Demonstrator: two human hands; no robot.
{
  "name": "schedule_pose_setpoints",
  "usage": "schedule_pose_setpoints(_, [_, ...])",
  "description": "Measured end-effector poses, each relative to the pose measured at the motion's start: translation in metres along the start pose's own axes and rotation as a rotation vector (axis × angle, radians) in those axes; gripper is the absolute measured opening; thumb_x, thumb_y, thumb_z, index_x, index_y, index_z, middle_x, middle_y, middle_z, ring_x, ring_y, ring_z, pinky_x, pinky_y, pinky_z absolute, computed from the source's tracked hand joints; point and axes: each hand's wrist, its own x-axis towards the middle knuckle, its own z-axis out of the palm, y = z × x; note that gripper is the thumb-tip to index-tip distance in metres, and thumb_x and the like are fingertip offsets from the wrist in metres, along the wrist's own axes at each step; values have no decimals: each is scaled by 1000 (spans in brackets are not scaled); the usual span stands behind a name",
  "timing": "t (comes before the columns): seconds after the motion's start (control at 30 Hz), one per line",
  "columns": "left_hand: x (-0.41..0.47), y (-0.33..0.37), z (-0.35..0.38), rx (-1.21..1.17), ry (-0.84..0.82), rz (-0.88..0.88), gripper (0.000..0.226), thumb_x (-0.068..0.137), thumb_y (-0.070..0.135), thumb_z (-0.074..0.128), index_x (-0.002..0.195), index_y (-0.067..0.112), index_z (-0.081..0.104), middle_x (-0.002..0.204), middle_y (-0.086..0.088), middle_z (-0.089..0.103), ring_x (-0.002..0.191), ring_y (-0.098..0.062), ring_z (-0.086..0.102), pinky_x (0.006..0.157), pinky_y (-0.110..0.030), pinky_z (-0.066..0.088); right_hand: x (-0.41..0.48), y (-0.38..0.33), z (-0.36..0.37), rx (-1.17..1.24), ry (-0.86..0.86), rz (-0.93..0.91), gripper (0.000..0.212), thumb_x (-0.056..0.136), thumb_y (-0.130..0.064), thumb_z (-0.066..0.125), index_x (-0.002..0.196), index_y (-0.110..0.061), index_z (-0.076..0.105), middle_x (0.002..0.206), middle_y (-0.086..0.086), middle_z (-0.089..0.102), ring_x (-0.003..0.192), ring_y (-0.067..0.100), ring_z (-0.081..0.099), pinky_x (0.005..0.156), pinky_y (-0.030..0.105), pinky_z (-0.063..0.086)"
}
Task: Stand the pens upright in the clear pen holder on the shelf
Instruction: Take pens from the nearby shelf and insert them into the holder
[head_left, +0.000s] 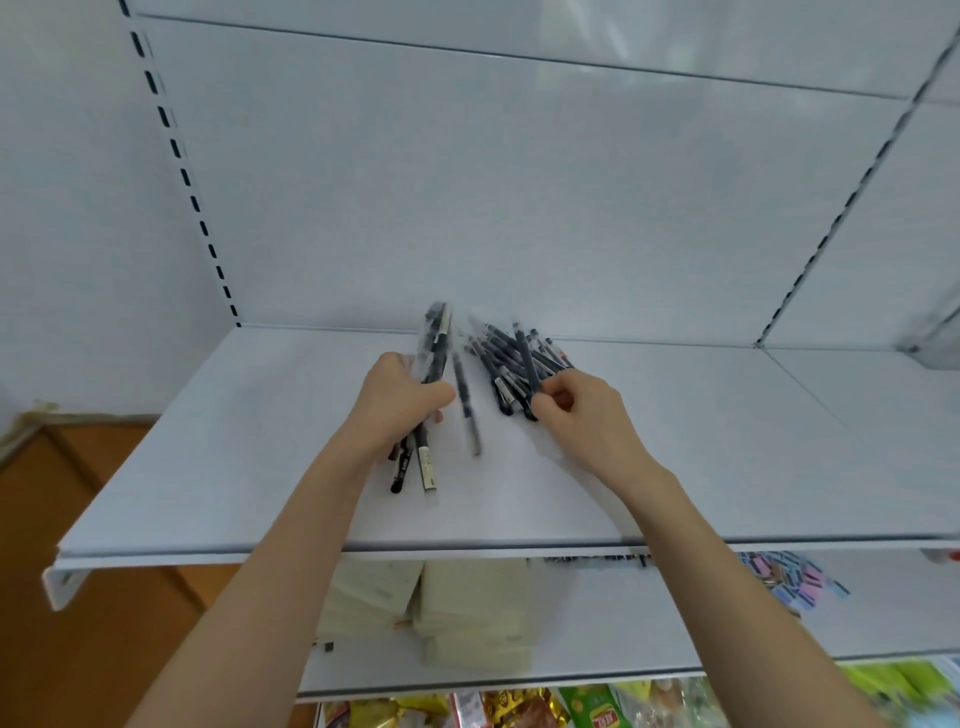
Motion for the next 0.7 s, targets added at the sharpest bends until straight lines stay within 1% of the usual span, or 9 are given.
schedule_pose_setpoints(0.03, [0, -1, 1, -84, 4, 1, 23, 78, -1, 57, 70, 10, 39, 62, -11, 51, 35, -6, 49, 37, -19, 38, 1, -2, 0, 20, 9, -6, 9, 82, -18, 53, 79, -12, 58, 69, -4, 54, 64, 10, 47, 60, 23, 37])
schedule_pose_setpoints(0.1, [2, -3, 3, -187, 9, 8, 19, 77, -2, 57, 71, 8, 43, 51, -7, 50, 46, -16, 52, 40, -22, 39, 0, -6, 0, 63, 22, -14, 8, 83, -17, 52, 76, -14, 55, 65, -8, 52, 60, 4, 45, 54, 11, 34])
schedule_pose_setpoints(0.2, [3, -2, 5, -256, -18, 24, 20, 76, -3, 56, 65, 9, 43, 42, 1, 48, 53, -22, 46, 42, -24, 35, 0, -9, 1, 124, 25, -18, 8, 84, -15, 51, 77, -14, 55, 64, -9, 51, 58, 3, 44, 52, 5, 35])
schedule_pose_setpoints(0.33, [-4, 4, 8, -235, -72, 51, 29, 77, -2, 54, 53, 8, 40, 43, -7, 45, 44, -18, 40, 36, -17, 26, 0, -8, 4, 174, 37, 2, 6, 84, -15, 51, 80, -14, 55, 66, -9, 52, 59, 3, 45, 52, 5, 35])
schedule_pose_setpoints(0.4, [-5, 4, 11, -247, -94, 63, 33, 78, -3, 54, 50, 8, 41, 42, -6, 44, 43, -17, 41, 38, -18, 32, -2, -9, 3, 204, 49, -7, 9, 84, -14, 51, 76, -16, 52, 63, -8, 50, 56, 5, 43, 51, 7, 35])
schedule_pose_setpoints(0.47, [-5, 4, 13, -301, -109, 63, 26, 80, -2, 57, 60, 8, 44, 41, -4, 46, 45, -16, 48, 50, -27, 48, -4, -10, 1, 230, 52, -24, 11, 85, -15, 51, 75, -17, 51, 64, -3, 53, 56, 7, 43, 53, 10, 35])
schedule_pose_setpoints(0.53, [-6, 6, 15, -349, -131, 57, 15, 81, 0, 60, 72, 5, 49, 49, -6, 52, 46, -14, 55, 60, -32, 55, -6, -11, -1, 261, 46, -22, 11, 87, -16, 50, 76, -19, 51, 75, 8, 64, 61, 13, 47, 61, 28, 44])
schedule_pose_setpoints(0.6, [-7, 7, 16, -368, -141, 66, 14, 82, 0, 61, 74, 7, 52, 55, -6, 53, 46, -13, 56, 59, -31, 56, -7, -12, -2, 265, 40, -16, 10, 88, -18, 49, 78, -20, 49, 83, 14, 68, 65, 16, 50, 66, 39, 49])
schedule_pose_setpoints(0.7, [-8, 10, 18, -342, -151, 119, 15, 83, 2, 59, 73, 8, 49, 50, -4, 49, 43, -12, 49, 50, -26, 47, -10, -12, -5, 302, 44, -8, 10, 90, -19, 49, 81, -24, 49, 77, 0, 69, 65, 13, 53, 67, 36, 47])
